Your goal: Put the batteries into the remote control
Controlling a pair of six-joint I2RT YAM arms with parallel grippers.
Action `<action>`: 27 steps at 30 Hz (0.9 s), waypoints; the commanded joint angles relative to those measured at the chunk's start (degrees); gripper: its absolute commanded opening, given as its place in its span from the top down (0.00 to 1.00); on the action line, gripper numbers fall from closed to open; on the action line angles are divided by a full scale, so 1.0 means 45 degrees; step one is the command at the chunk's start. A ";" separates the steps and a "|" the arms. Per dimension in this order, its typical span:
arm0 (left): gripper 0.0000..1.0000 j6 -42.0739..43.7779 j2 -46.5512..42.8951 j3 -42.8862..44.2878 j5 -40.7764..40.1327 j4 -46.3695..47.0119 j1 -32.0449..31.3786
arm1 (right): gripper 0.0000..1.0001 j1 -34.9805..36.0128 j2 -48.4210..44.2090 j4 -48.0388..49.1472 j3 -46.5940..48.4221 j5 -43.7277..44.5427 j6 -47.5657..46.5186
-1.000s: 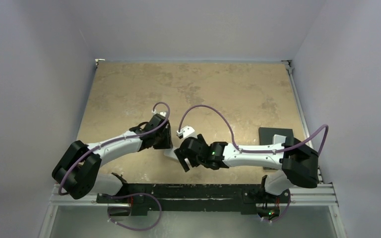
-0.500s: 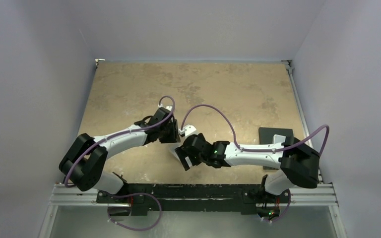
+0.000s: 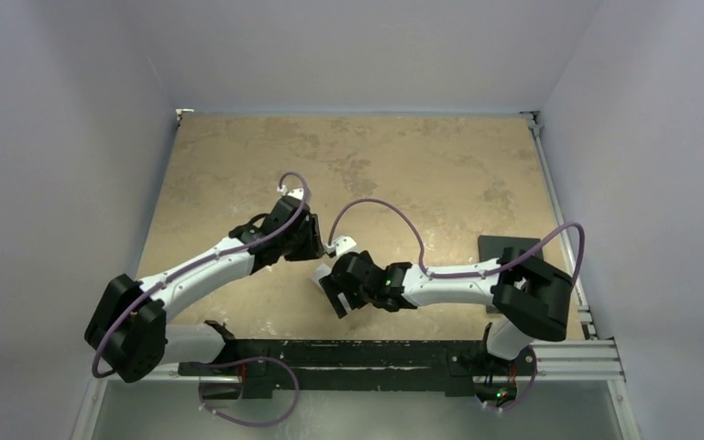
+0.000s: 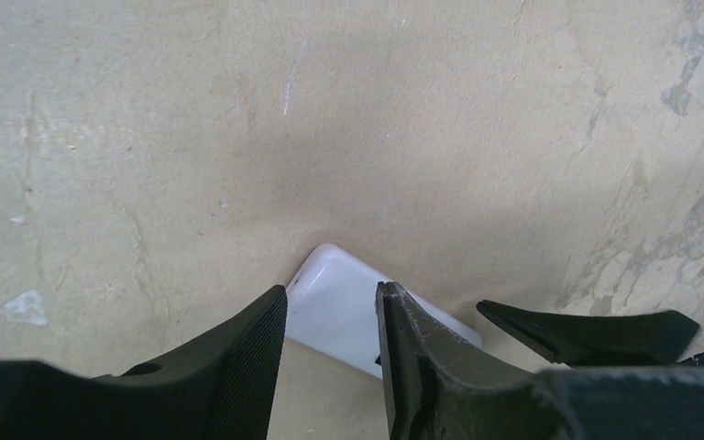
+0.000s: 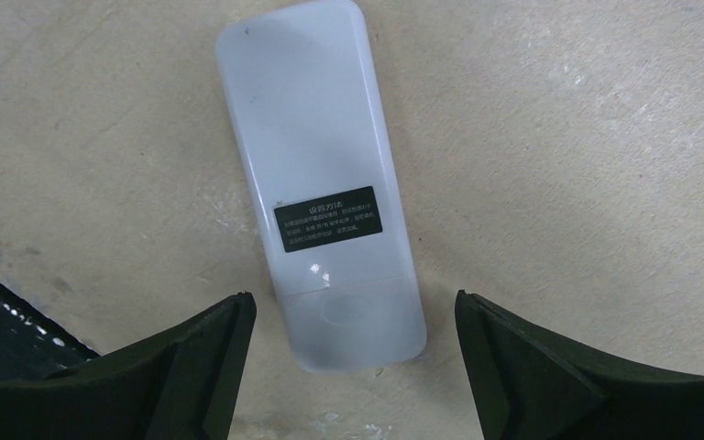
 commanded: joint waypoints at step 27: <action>0.48 -0.0661 -0.4241 -0.1340 -0.1075 -0.1994 -0.0024 | 0.78 0.0027 0.0428 -0.0553 0.0690 0.0710 0.0087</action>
